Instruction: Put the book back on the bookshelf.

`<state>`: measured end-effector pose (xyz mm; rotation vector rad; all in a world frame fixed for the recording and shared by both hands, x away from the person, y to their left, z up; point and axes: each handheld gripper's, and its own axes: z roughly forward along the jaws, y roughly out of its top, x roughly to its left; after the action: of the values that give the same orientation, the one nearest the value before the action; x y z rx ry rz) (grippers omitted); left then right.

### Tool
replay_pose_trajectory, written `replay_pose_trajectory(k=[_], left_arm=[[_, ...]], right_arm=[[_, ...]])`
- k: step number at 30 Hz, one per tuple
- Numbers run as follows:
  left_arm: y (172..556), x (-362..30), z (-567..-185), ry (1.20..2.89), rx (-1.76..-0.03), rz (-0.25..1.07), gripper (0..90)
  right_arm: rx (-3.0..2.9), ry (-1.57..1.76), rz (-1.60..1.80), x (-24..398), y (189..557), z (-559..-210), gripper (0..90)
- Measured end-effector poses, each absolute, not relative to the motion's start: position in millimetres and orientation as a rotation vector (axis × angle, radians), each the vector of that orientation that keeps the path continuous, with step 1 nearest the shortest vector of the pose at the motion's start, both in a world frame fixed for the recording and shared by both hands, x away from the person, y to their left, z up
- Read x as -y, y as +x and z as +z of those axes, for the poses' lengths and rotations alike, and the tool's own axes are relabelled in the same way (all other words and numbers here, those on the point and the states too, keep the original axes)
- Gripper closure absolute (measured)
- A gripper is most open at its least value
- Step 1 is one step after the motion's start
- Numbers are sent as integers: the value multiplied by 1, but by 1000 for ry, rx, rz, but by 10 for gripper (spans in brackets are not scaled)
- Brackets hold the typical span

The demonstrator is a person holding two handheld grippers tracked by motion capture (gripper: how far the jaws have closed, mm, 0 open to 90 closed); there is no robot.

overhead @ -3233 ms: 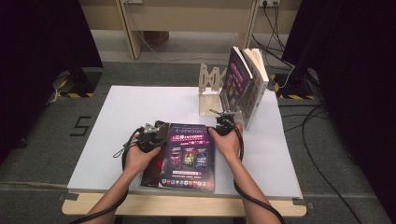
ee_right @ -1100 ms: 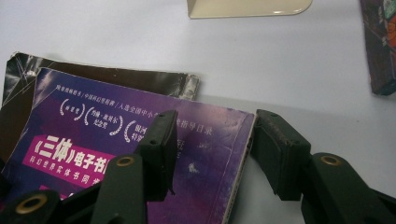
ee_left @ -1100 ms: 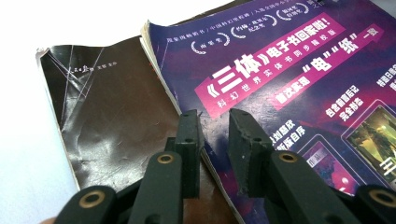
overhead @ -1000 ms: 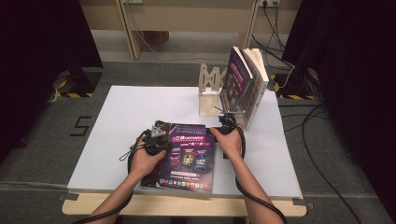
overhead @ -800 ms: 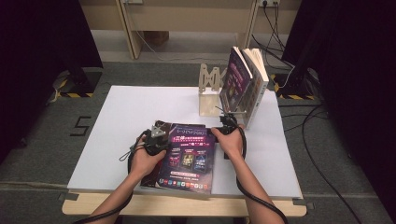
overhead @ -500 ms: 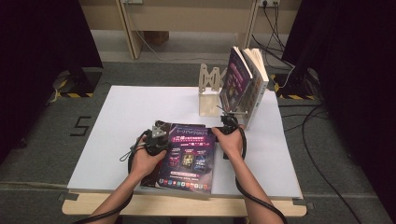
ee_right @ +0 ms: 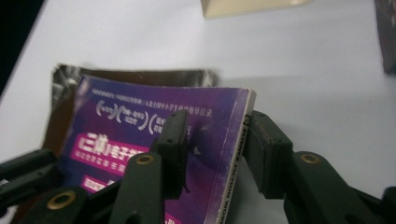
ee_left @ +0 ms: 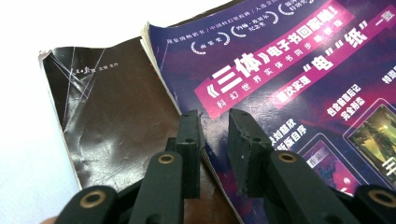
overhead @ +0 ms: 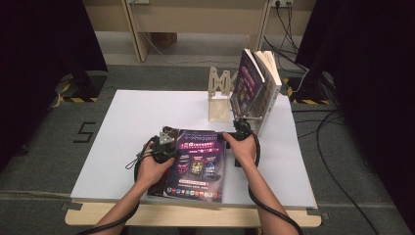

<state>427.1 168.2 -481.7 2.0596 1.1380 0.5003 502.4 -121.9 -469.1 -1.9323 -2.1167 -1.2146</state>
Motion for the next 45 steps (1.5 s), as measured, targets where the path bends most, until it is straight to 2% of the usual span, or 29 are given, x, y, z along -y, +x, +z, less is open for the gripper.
replay_pose_trajectory(k=[9,19,22,28,39,45], left_arm=[[427,-169,-482,2059,-1137,501,738],[427,-171,-481,2066,-1138,511,738],[426,-172,-482,2061,-1130,512,734],[428,-181,-480,2042,-1160,482,631],[415,-233,-468,1858,-1231,607,539],[411,-262,-476,1801,-1292,648,492]], right_arm=[[2190,-1915,-1190,119,503,-469,631],[2164,-1825,-1234,120,502,-458,767],[2153,-1814,-1245,118,502,-453,784],[2133,-1796,-1282,118,500,-448,801],[2100,-1768,-1339,118,497,-443,814],[2101,-1742,-1383,117,494,-438,819]])
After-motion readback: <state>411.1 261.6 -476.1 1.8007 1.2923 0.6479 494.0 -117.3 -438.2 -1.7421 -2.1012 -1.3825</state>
